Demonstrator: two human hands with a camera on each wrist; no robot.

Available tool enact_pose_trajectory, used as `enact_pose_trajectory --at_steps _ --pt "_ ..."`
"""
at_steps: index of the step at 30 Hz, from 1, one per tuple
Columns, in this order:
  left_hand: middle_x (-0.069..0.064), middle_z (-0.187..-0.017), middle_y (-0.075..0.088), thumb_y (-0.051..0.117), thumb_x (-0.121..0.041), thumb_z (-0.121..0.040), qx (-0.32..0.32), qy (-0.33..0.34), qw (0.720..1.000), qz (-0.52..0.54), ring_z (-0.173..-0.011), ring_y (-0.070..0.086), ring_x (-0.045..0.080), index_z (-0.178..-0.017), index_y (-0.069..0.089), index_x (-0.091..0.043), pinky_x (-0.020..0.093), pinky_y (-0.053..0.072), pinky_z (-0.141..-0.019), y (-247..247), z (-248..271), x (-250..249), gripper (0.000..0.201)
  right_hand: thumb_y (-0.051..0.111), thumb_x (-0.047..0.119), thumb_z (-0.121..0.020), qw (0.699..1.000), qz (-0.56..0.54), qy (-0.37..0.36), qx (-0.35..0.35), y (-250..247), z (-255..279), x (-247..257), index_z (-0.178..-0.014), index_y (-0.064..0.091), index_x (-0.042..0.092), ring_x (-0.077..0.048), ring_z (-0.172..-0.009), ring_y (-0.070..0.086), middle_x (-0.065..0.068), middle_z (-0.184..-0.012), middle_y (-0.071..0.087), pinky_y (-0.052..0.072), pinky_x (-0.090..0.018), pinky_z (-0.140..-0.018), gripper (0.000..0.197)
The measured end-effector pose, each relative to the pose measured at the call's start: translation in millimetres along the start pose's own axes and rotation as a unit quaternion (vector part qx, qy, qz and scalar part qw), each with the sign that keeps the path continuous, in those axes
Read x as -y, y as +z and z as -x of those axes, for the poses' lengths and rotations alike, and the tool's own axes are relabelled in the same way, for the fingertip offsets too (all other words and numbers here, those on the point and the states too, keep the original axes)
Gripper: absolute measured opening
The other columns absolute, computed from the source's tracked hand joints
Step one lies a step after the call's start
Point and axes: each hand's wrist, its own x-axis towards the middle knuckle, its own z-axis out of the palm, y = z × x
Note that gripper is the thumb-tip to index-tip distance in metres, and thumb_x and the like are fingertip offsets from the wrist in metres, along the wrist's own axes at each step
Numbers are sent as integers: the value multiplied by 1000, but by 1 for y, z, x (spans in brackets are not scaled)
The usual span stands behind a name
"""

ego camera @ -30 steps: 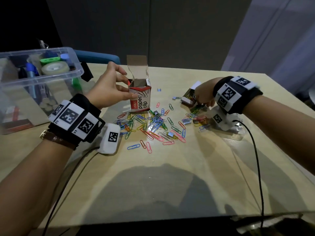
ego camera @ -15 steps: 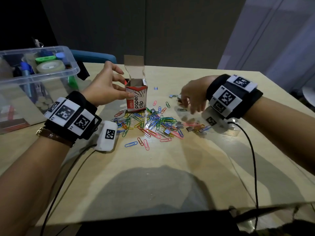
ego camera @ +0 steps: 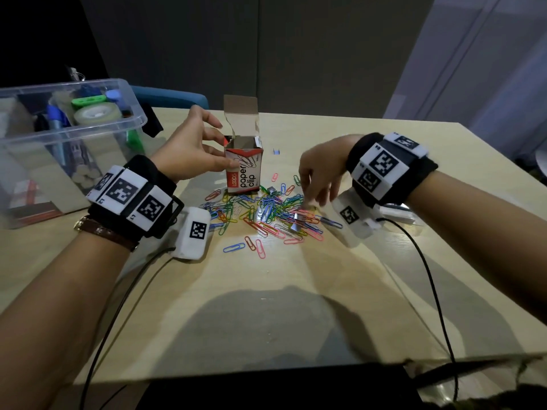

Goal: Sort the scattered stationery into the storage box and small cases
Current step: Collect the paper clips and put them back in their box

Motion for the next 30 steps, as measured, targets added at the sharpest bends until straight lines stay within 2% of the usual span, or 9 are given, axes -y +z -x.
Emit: enact_pose_trajectory --at_steps 2,3,6,8,13,19,22,26,30 --pt "0 -105 54 75 1 -75 2 2 1000 2 -86 66 16 -112 33 -16 30 57 -71 0 0 1 59 72 34 -86 996 -29 -10 -80 -4 -5 -4 -104 67 8 -12 -60 69 -6 -86 75 56 -26 -59 32" --pt "0 -104 55 75 1 -75 2 2 1000 4 -84 66 15 -112 33 -16 29 58 -69 -1 -1 2 59 75 34 -83 995 -41 -15 -92 -4 -8 -5 -105 65 11 -11 -59 68 -6 -89 74 54 -24 -56 33" --pt "0 -104 55 75 2 -75 1 4 1000 1 -82 67 14 -112 33 -17 27 58 -65 -1 -1 4 59 84 21 -74 998 -63 -21 -20 3 -14 -6 -109 60 10 -20 -79 71 -9 -101 71 61 -32 -69 44" --pt "-1 -102 55 75 2 -75 1 5 1000 0 -82 67 14 -111 33 -17 27 58 -66 -1 -2 5 59 86 16 -71 997 -62 -39 -7 8 -16 -5 -107 60 11 -25 -83 71 -6 -100 68 61 -35 -75 45" --pt "1 -104 54 74 3 -75 10 1 1000 8 -83 67 17 -112 33 -17 32 58 -71 -1 -3 8 59 86 24 -72 993 -43 -92 -52 18 -20 -1 -89 64 19 -10 -67 61 -3 -88 69 54 -21 -57 28" --pt "0 -104 54 74 3 -75 14 -4 1000 7 -82 67 16 -113 33 -17 30 58 -68 2 -3 7 59 84 28 -74 983 30 -132 -123 22 -19 -1 -85 69 21 -11 -73 58 8 -73 64 50 -28 -76 20" --pt "0 -103 54 74 3 -75 12 -6 1000 8 -81 67 14 -113 33 -16 27 59 -65 1 -3 6 59 80 23 -78 979 28 -141 -144 24 -17 -2 -86 71 16 -14 -69 63 11 -67 63 55 -29 -71 14" --pt "0 -103 54 74 3 -75 13 -10 1000 11 -81 67 16 -113 33 -16 27 59 -64 1 -4 8 59 83 17 -74 981 -23 -134 -136 24 -19 -9 -83 69 18 -6 -54 56 9 -64 64 49 -19 -51 16" --pt "0 -101 54 75 4 -74 14 -16 1000 14 -77 66 15 -112 34 -15 32 59 -69 1 -5 9 59 86 25 -71 983 -61 -136 -104 24 -19 -16 -72 64 26 -2 -56 54 9 -66 63 46 -18 -51 22"
